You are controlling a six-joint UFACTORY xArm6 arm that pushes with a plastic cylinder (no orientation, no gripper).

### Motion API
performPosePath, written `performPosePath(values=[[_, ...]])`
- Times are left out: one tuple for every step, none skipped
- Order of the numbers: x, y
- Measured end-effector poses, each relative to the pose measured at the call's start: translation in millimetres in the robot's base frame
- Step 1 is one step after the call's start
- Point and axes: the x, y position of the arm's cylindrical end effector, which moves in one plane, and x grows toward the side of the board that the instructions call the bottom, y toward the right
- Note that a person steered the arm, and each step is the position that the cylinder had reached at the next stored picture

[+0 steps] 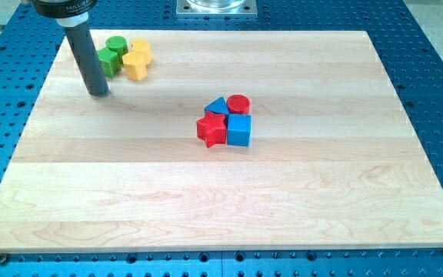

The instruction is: Move your arm to the top right of the blue cube

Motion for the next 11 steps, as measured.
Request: performPosePath(values=[[0.0,-6.1],[0.0,-13.8],[0.0,-20.0],[-3.5,-27.7],[-19.6,-43.3],[-48.6,-50.2],[-23.0,-10.6],[28.7,37.0],[50.5,124.0],[14.1,170.8],[17.5,285.9]])
